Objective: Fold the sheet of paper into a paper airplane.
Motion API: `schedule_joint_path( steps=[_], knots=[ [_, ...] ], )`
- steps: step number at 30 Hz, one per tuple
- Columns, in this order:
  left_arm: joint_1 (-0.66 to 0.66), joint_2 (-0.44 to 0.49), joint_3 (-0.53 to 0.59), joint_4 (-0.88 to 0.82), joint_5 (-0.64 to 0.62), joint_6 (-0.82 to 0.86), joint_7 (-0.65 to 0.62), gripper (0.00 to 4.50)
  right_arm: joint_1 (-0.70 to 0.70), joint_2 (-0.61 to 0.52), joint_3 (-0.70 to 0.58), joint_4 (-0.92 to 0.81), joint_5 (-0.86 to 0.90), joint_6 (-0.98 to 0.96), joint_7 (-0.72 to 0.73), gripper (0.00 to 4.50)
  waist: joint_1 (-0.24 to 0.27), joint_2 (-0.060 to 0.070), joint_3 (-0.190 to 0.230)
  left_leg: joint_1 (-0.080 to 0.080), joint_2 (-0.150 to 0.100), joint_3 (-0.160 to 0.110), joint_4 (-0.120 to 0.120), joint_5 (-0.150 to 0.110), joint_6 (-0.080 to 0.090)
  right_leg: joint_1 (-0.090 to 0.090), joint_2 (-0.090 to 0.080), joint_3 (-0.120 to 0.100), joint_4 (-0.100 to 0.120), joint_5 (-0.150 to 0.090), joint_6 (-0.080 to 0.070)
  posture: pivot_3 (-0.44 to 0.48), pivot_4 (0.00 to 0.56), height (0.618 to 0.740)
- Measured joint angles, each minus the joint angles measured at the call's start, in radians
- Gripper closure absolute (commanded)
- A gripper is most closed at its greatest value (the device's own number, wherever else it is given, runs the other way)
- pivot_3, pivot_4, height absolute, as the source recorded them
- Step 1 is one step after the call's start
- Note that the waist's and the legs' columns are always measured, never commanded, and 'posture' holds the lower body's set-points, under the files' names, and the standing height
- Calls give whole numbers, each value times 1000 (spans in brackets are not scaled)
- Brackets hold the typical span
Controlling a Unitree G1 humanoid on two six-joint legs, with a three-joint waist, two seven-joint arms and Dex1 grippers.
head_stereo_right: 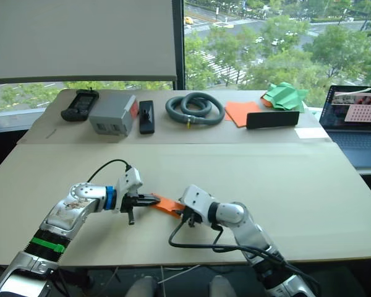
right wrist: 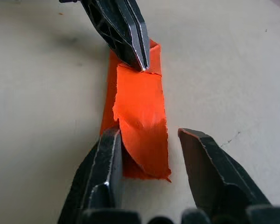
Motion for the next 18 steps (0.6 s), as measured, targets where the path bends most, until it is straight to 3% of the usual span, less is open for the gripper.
schedule_joint_path(
  steps=[5,10,13,18],
  knots=[
    [-6,-11,-8,14,18,-26,-1,4414,-36,62,-88,-121,169,230,6,1512,-1,0,0,-3,0,0,1,0,0,0,1,0,2,1,2,0,150,714],
    [-14,-24,-27,25,35,-50,-2,4414,-119,126,-153,-120,237,333,-66,1512,-1,1,0,-1,0,-1,1,0,0,-1,1,0,3,1,2,0,150,714],
    [-14,-24,-32,26,41,-69,-2,4414,-130,128,-141,-66,226,350,-100,2299,-1,1,0,-2,-1,-1,1,0,0,-1,0,0,3,1,2,0,150,714],
    [-6,-22,-32,25,43,-83,-2,4414,-128,106,-53,8,178,344,-111,4034,-2,1,0,-2,-1,-1,1,0,1,0,0,0,4,1,2,0,150,714]
  ],
)
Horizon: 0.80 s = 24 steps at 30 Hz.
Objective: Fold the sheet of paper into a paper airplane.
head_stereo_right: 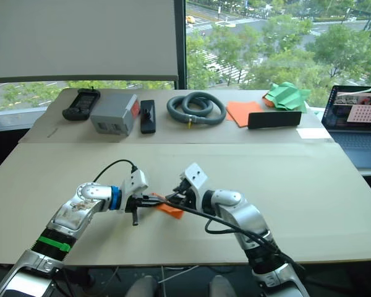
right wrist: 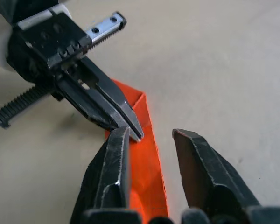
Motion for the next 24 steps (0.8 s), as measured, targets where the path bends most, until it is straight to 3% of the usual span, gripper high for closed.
schedule_joint_path(
  steps=[2,11,24],
  knots=[
    [3,1,0,-1,1,-2,1,4414,-1,4,23,36,-16,-21,-4,4440,0,0,0,0,0,0,0,0,0,0,0,0,1,0,0,0,150,714],
    [19,4,2,-18,14,-6,3,4414,-49,6,62,124,-68,-76,-16,4440,-2,1,-1,3,0,0,0,0,0,2,0,0,2,0,0,0,150,714],
    [30,6,-2,-21,34,-24,9,4414,-48,-32,109,88,-98,-34,-6,4440,-1,3,-12,6,0,0,0,0,0,2,0,1,6,0,0,0,150,714]
  ],
)
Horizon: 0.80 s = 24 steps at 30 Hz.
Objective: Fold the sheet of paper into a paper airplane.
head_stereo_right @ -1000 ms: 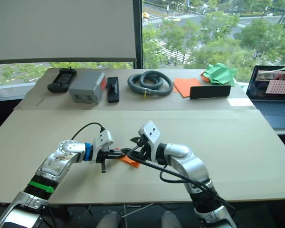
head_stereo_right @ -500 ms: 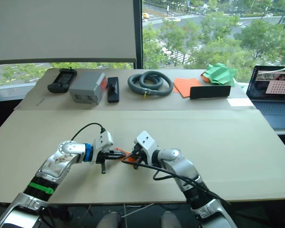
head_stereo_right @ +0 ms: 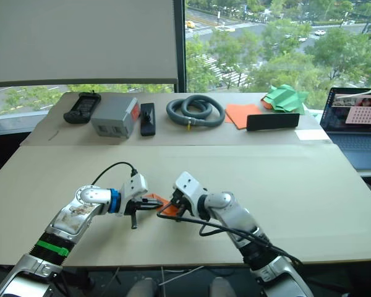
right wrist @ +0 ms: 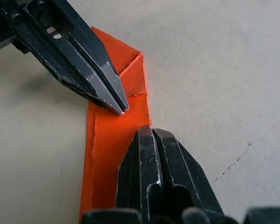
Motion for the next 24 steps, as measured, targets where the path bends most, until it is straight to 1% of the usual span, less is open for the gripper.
schedule_joint_path(
  steps=[14,24],
  knots=[
    [-1,3,-1,15,1,-1,-4,4414,11,-65,80,-70,-78,-2,-12,4440,2,0,-8,1,-1,0,0,0,0,0,-1,0,0,-1,0,0,150,714],
    [-13,5,-13,27,14,-14,-8,4414,48,-121,105,-151,-124,-1,-19,4440,4,0,-9,1,-1,0,0,0,-1,1,-2,0,-2,-1,0,0,150,714]
  ],
)
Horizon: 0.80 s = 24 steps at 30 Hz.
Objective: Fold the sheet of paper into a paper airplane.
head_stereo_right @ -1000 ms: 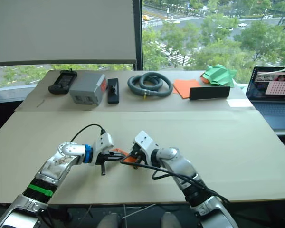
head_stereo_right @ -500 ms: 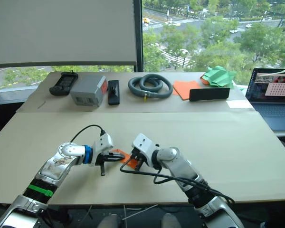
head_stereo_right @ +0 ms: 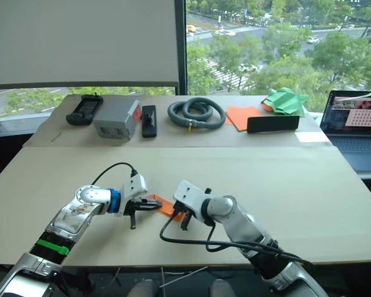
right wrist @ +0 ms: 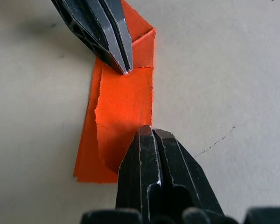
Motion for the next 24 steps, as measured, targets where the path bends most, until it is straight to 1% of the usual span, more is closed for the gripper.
schedule_joint_path(
  steps=[7,17,24],
  knots=[
    [-4,-1,-11,-2,16,-3,5,4414,27,-19,0,-37,-17,3,-9,4440,3,0,-1,0,0,0,0,0,0,1,0,0,-2,0,0,0,150,714],
    [-15,-6,-30,5,27,-15,14,4414,67,-92,-4,-128,-21,47,-6,4440,11,0,-2,-1,0,0,0,-1,-1,2,-1,0,-11,0,0,0,150,714],
    [-16,-13,-37,7,30,-27,24,4414,76,-130,-4,-171,-21,88,1,4440,19,-1,-2,-1,0,1,0,-1,-2,2,-2,0,-12,0,0,0,150,714]
  ],
)
